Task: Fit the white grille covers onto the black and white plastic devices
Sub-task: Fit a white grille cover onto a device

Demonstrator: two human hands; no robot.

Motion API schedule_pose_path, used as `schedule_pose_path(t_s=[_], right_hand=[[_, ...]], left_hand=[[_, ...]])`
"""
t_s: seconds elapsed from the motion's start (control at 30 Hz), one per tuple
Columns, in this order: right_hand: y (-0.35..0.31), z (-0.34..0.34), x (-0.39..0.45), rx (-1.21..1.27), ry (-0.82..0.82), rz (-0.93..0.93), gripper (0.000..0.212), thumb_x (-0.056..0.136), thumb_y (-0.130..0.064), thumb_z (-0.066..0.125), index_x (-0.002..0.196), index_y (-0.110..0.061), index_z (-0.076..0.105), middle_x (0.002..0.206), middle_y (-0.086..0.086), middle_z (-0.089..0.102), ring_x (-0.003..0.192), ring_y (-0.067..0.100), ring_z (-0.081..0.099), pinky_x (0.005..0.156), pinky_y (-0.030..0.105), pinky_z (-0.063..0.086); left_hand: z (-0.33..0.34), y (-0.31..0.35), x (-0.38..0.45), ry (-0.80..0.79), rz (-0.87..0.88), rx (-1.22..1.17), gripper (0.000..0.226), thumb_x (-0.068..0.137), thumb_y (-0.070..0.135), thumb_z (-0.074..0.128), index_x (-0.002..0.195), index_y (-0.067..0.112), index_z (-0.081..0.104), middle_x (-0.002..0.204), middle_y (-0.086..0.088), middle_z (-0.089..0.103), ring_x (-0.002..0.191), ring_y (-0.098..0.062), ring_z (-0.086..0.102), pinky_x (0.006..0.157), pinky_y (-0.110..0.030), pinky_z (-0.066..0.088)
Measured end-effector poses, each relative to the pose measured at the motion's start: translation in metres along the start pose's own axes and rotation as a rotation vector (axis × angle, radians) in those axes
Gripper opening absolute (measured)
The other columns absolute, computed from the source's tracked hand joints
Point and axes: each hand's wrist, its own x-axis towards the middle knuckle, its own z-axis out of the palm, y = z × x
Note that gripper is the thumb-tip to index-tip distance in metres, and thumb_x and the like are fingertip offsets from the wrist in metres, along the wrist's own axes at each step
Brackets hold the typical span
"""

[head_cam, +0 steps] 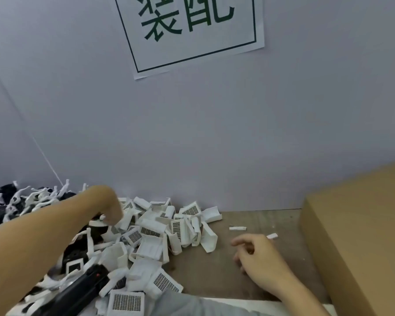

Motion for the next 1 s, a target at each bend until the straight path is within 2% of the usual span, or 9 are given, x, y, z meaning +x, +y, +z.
schedule_pose_path(t_s=[0.03,0.1,0.17,0.23,0.33,0.53,0.73,0.9,1.0], right_hand=[[0.0,0.0,0.0,0.0,-0.001,0.002,0.026,0.096,-0.014,0.049,0.09,-0.033,0.066,0.08,-0.006,0.071,0.058,-0.001,0.062,0.06,0.015,0.046],[-0.001,0.0,0.001,0.005,-0.001,0.005,0.026,0.096,-0.014,0.049,0.09,-0.032,0.066,0.08,-0.005,0.072,0.059,-0.001,0.062,0.06,0.015,0.046],[-0.002,0.0,0.002,0.008,0.002,0.0,0.026,0.096,-0.013,0.049,0.091,-0.031,0.067,0.078,-0.005,0.072,0.058,-0.002,0.062,0.059,0.013,0.045],[-0.002,-0.001,0.002,0.004,0.003,-0.011,0.026,0.096,-0.012,0.049,0.093,-0.031,0.067,0.076,-0.005,0.072,0.057,-0.003,0.061,0.057,0.01,0.043],[-0.003,-0.001,0.002,0.008,0.0,-0.016,0.027,0.095,-0.012,0.049,0.095,-0.032,0.068,0.075,-0.004,0.072,0.057,-0.004,0.06,0.058,0.01,0.042],[-0.002,0.0,0.003,0.008,-0.003,-0.008,0.027,0.095,-0.011,0.048,0.095,-0.03,0.067,0.075,-0.004,0.072,0.058,-0.003,0.06,0.059,0.011,0.041],[-0.004,0.0,0.002,0.007,0.0,0.002,0.028,0.096,-0.013,0.048,0.093,-0.034,0.066,0.076,-0.006,0.072,0.061,-0.001,0.062,0.061,0.014,0.044],[-0.007,0.0,0.0,0.109,0.036,-0.005,0.025,0.097,-0.014,0.052,0.092,-0.032,0.069,0.078,-0.005,0.073,0.065,0.002,0.064,0.063,0.018,0.051],[-0.015,-0.003,-0.002,0.232,0.024,-0.076,0.023,0.099,-0.021,0.054,0.094,-0.034,0.073,0.086,-0.012,0.075,0.079,0.002,0.067,0.067,0.016,0.05]], left_hand=[[0.003,-0.004,0.002,-0.074,0.027,0.076,0.009,0.08,0.012,0.043,0.074,0.01,0.05,0.081,-0.011,0.048,0.072,-0.025,0.043,0.077,-0.034,0.038],[0.003,-0.004,-0.003,-0.157,0.037,0.091,0.009,0.07,0.012,0.046,0.064,0.012,0.039,0.072,-0.008,0.037,0.062,-0.021,0.028,0.063,-0.03,0.025],[0.0,0.002,-0.012,-0.179,0.03,0.039,0.016,0.078,0.019,0.058,0.092,0.012,0.052,0.107,-0.014,0.051,0.078,-0.025,0.042,0.054,-0.022,0.033],[0.0,0.009,-0.015,-0.206,0.003,0.011,0.043,0.088,0.024,0.065,0.126,0.016,0.047,0.15,-0.015,0.037,0.094,-0.028,0.049,0.042,-0.017,0.039],[0.012,0.006,-0.01,-0.046,0.021,0.026,0.068,0.09,0.022,0.069,0.148,0.02,0.034,0.151,-0.008,0.039,0.086,-0.019,0.056,0.039,-0.018,0.036],[0.017,-0.034,-0.005,0.253,0.089,-0.358,0.019,0.093,0.021,0.066,0.102,0.005,0.063,0.092,-0.005,0.068,0.074,-0.026,0.069,0.059,-0.026,0.055],[-0.019,-0.015,-0.03,0.689,0.107,-0.573,0.039,0.104,0.027,0.048,0.067,0.013,0.048,0.074,-0.008,0.055,0.075,-0.03,0.053,0.067,-0.035,0.039],[-0.031,0.059,-0.071,0.809,0.232,-1.332,0.041,0.103,0.026,0.043,0.085,-0.007,0.059,0.079,-0.02,0.06,0.078,-0.033,0.057,0.081,-0.045,0.051],[-0.017,0.121,-0.089,0.638,0.306,-2.021,0.032,0.1,0.027,0.045,0.086,0.003,0.062,0.078,-0.017,0.068,0.074,-0.037,0.071,0.074,-0.049,0.059]])
